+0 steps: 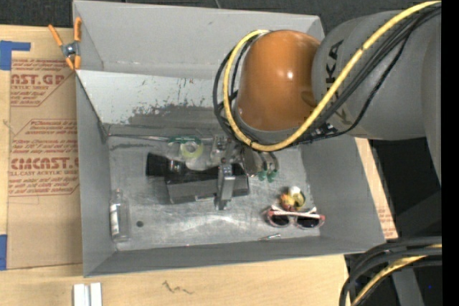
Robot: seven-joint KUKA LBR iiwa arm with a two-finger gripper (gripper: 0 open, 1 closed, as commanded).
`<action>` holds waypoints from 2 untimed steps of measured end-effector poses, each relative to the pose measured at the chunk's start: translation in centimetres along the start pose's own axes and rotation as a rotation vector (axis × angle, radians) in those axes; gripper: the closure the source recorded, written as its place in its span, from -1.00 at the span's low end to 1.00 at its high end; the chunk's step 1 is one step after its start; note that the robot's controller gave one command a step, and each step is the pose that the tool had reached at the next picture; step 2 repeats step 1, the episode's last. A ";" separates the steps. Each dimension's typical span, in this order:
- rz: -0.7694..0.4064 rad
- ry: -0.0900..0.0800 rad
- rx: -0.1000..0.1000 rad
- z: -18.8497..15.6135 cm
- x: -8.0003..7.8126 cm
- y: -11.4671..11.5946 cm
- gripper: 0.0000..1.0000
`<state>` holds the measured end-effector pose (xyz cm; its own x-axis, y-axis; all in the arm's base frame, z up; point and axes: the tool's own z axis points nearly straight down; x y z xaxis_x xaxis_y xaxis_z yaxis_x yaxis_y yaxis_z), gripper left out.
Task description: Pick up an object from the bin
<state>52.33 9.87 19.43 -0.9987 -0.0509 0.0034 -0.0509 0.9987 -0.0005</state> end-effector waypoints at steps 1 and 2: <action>-0.007 0.003 0.001 -2.6 -0.3 0.0 1.00; -0.007 0.003 0.001 -2.6 -0.3 0.0 1.00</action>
Offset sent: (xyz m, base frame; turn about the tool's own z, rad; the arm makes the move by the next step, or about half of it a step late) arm -0.0012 -0.0093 0.0264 -0.0089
